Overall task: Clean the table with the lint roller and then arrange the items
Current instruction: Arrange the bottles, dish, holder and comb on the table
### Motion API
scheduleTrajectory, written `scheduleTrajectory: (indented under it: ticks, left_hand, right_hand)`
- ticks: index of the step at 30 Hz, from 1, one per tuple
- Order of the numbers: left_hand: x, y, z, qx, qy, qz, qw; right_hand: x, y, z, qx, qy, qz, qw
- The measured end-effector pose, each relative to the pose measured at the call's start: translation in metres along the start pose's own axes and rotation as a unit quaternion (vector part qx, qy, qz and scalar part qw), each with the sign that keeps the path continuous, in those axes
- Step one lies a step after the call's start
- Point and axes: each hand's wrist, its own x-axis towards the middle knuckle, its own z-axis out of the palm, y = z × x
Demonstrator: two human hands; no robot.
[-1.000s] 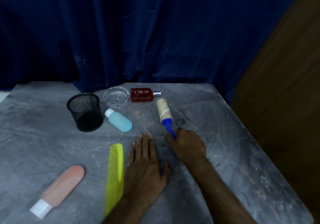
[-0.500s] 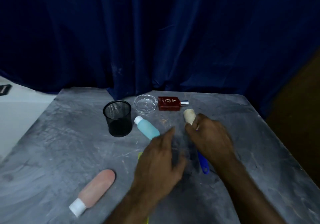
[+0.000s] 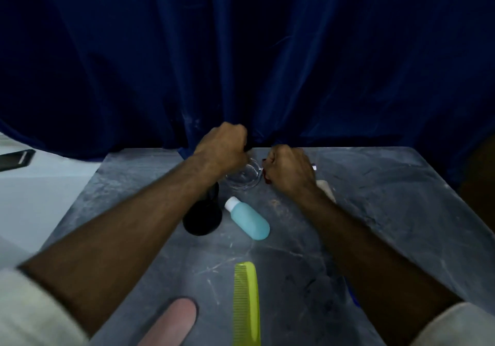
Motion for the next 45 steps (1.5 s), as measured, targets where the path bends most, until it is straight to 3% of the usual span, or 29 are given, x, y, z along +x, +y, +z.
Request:
scheduleTrajectory:
  ticks: [7,22,29,37,45]
  left_hand:
    - [0.033,-0.016,0.024,0.128,-0.081,-0.031,0.988]
    - [0.042,-0.03,0.025,0.098,-0.142,-0.081,0.982]
    - [0.035,-0.024,0.005,0.072,-0.091,-0.083,0.99]
    - [0.015,-0.019,-0.052,-0.006,0.007,-0.039,0.999]
    - [-0.029,-0.034,-0.108,-0.034,0.058,-0.03,0.997]
  right_hand:
    - [0.035,-0.007,0.027,-0.055,-0.014,-0.032,0.998]
    - [0.058,-0.023,0.04,-0.198,-0.066,-0.094,0.973]
    - [0.055,-0.032,0.016,-0.242,-0.049,-0.099,0.964]
    - [0.047,-0.054,-0.047,-0.266,0.035,-0.136,0.954]
    - [0.012,-0.098,-0.1,-0.254,0.039,-0.16,0.953]
